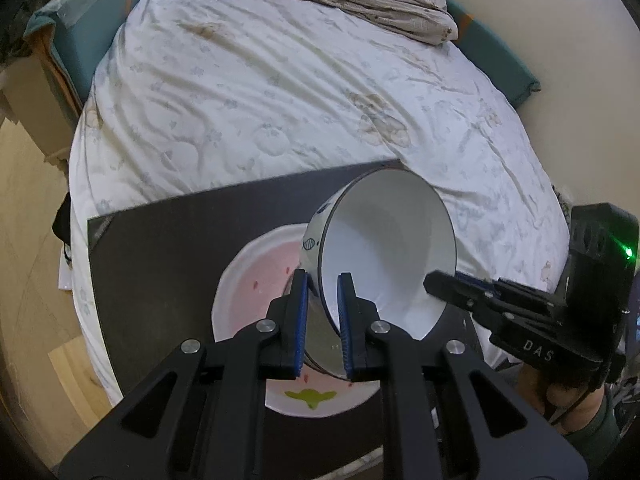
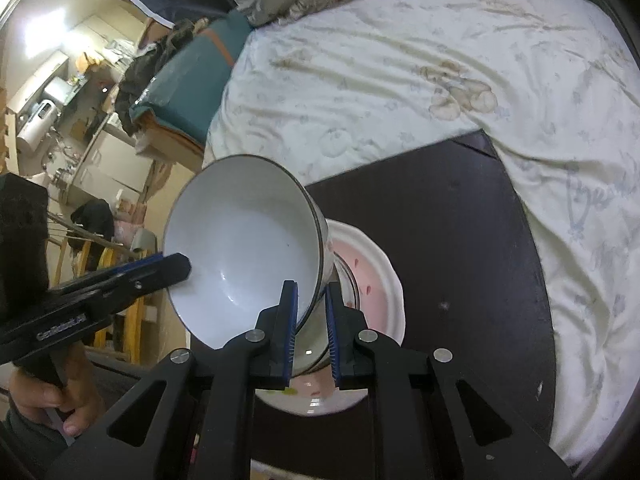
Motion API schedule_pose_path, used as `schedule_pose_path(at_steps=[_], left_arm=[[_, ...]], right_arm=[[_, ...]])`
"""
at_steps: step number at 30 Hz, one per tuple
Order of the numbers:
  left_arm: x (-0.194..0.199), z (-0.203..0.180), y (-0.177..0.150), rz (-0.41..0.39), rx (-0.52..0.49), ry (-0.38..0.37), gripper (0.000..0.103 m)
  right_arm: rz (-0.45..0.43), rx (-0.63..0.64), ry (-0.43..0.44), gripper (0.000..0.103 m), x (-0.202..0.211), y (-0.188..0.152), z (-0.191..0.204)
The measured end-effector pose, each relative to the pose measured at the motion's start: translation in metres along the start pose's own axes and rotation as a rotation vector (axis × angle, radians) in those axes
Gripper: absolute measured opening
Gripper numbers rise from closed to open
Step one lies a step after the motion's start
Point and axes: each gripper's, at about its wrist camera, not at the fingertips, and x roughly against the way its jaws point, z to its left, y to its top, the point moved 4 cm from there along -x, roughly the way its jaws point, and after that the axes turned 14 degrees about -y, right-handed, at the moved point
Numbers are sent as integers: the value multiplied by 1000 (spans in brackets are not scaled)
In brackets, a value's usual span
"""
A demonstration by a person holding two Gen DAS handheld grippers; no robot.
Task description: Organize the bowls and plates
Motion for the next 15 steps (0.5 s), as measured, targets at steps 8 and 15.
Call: schedule_pose_path(at_steps=[8,15], left_arm=[[-3,6,1,5,27,-18,11],[-17,11,-22,115,73,-37,11]], right_arm=[[9,-27,49,15,-6,5,-1],[43,-52,80,15,6,-6,-9]])
